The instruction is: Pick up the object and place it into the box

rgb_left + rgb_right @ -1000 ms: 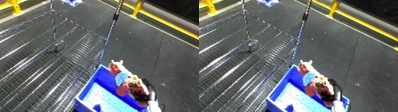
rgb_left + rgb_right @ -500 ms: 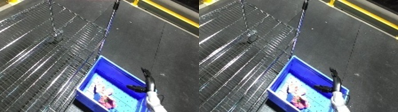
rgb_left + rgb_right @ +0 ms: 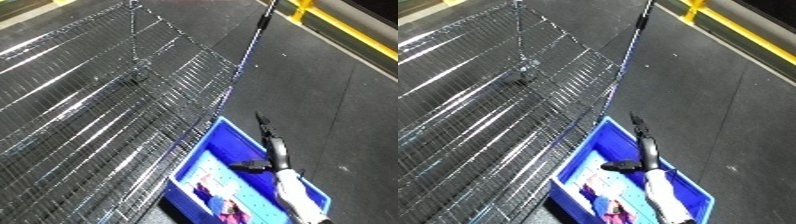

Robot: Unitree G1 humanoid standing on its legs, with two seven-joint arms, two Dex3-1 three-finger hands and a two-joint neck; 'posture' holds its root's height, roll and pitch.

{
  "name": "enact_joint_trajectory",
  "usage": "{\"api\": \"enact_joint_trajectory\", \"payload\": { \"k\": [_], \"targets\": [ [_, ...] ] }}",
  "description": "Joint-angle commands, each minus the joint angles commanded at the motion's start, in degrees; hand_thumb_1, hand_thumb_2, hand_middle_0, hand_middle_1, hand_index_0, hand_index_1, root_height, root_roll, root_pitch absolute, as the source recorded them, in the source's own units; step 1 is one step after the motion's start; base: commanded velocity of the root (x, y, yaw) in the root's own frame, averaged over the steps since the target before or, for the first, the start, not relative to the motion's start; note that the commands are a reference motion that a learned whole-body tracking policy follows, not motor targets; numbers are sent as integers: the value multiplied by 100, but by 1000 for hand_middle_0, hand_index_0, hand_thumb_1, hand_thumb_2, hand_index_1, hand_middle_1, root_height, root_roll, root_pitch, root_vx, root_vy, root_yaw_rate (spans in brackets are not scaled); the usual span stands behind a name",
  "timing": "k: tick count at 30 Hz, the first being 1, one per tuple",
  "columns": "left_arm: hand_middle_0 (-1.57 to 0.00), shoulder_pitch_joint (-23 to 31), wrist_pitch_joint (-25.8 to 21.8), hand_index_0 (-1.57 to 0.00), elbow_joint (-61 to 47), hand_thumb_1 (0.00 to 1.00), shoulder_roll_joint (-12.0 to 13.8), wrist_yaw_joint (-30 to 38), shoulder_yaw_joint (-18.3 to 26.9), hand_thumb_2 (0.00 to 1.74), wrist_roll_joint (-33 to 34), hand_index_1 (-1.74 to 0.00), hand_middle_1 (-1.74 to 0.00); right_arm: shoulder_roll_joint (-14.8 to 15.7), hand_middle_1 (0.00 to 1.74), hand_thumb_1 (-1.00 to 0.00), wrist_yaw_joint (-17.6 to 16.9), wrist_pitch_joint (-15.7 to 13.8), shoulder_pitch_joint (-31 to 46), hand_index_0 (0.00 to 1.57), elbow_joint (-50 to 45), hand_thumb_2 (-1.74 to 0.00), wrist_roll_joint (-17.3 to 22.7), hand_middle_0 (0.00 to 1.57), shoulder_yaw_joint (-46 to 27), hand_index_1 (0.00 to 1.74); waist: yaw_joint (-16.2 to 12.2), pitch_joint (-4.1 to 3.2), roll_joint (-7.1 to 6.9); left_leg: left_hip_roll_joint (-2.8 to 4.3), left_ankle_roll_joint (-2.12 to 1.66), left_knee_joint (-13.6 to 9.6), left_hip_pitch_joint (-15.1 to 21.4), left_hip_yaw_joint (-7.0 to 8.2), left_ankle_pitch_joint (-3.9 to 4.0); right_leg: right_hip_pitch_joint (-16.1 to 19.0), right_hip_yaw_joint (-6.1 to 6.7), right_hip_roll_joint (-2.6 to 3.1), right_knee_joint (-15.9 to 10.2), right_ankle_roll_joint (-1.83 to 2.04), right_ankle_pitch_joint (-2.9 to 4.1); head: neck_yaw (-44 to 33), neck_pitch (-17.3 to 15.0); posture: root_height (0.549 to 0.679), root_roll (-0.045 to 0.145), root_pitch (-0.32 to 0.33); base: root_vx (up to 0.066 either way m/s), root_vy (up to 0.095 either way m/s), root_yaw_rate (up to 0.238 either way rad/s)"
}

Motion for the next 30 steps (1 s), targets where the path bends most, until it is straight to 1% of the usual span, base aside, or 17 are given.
{"api": "enact_joint_trajectory", "payload": {
  "k": [3, 9, 15, 19, 21, 22, 26, 27, 28, 30],
  "targets": [
    [-1570, 22, 20, -1570, -36, 1000, -8, -3, 17, 1740, 10, -1740, -1740, -19, 0, 0, 39, 1, -187, 0, -183, 0, -37, 0, 176, 0, 150, 4, -16, -15, 5, 3, -12, -45, 2, 18, -56, -7, 36, 4, -26, -277, -17, 642, 52, -195, 6, -7, 141],
    [-1570, 61, 63, -1570, -133, 1000, -8, -7, 28, 1740, 38, -1740, -1740, -5, 0, 0, 157, 30, -493, 0, -637, 0, -88, 0, 577, 0, 415, 54, -66, -28, 5, 31, -62, -115, 15, 28, -128, -24, 100, 14, -80, -1164, -94, 640, 47, -198, 3, 1, 109],
    [-1570, 22, 119, -1570, -221, 1000, -11, -28, -26, 1740, 81, -1740, -1740, 52, 0, 0, 249, 99, -741, 0, -1064, 0, -249, 0, 995, 0, 617, 65, -121, -54, 6, -24, -111, -200, 69, 30, -182, -35, 149, 24, -140, -2352, -122, 639, 42, -194, 7, 1, 139],
    [-1570, -3, 97, -1570, -269, 1000, -32, 22, 12, 1740, 75, -1740, -1740, 83, 0, 0, 304, 131, -903, 0, -1242, 0, -289, 0, 1277, 0, 761, 97, -157, -80, 2, -51, -148, -263, 107, 11, -226, -48, 172, 30, -150, -3144, -205, 638, 40, -193, 8, -4, 89],
    [-1570, -25, 78, -1570, -299, 1000, -43, 51, 33, 1740, 71, -1740, -1740, 87, 0, 0, 318, 143, -975, 0, -1284, 0, -309, 0, 1398, 0, 820, 121, -175, -95, 5, -54, -165, -291, 119, -9, -241, -53, 197, 33, -152, -3394, -233, 638, 39, -193, -2, -4, 72],
    [-1570, -40, 71, -1570, -314, 1000, -50, 66, 40, 1740, 71, -1740, -1740, 93, 0, 0, 323, 149, -1013, 0, -1298, 0, -314, 0, 1460, 0, 852, 135, -184, -103, 8, -57, -173, -306, 125, -18, -249, -55, 212, 33, -154, -3665, -239, 637, 39, -193, -5, -3, 90],
    [-1570, -95, 68, -1570, -343, 1000, -70, 94, 31, 1740, 90, -1740, -1740, 129, 0, 0, 330, 158, -1111, 0, -1304, 0, -294, 0, 1614, 0, 933, 173, -210, -119, 16, -72, -190, -339, 138, -34, -274, -67, 245, 34, -160, -3866, -252, 637, 38, -192, -4, -1, 59],
    [-1570, -109, 72, -1570, -341, 1000, -71, 98, 26, 1740, 97, -1740, -1740, 141, 0, 0, 335, 158, -1128, 0, -1299, 0, -284, 0, 1649, 0, 949, 175, -218, -118, 16, -78, -190, -343, 140, -33, -281, -71, 247, 34, -160, -4217, -301, 637, 38, -192, -1, 14, 31],
    [-1570, -126, 76, -1570, -335, 1000, -73, 102, 22, 1740, 111, -1740, -1740, 157, 0, 0, 344, 159, -1144, 0, -1291, 0, -275, 0, 1689, 0, 967, 174, -226, -116, 17, -85, -189, -348, 143, -30, -291, -73, 247, 33, -160, -4310, -319, 637, 38, -193, 2, 15, 20],
    [-1570, -161, 83, -1570, -318, 1000, -82, 113, 15, 1740, 143, -1740, -1740, 201, 0, 0, 358, 158, -1176, 0, -1266, 0, -253, 0, 1776, 0, 1009, 172, -245, -110, 18, -100, -183, -359, 150, -20, -310, -74, 245, 32, -159, -4395, -189, 637, 38, -194, 7, 17, 15]
  ]
}}
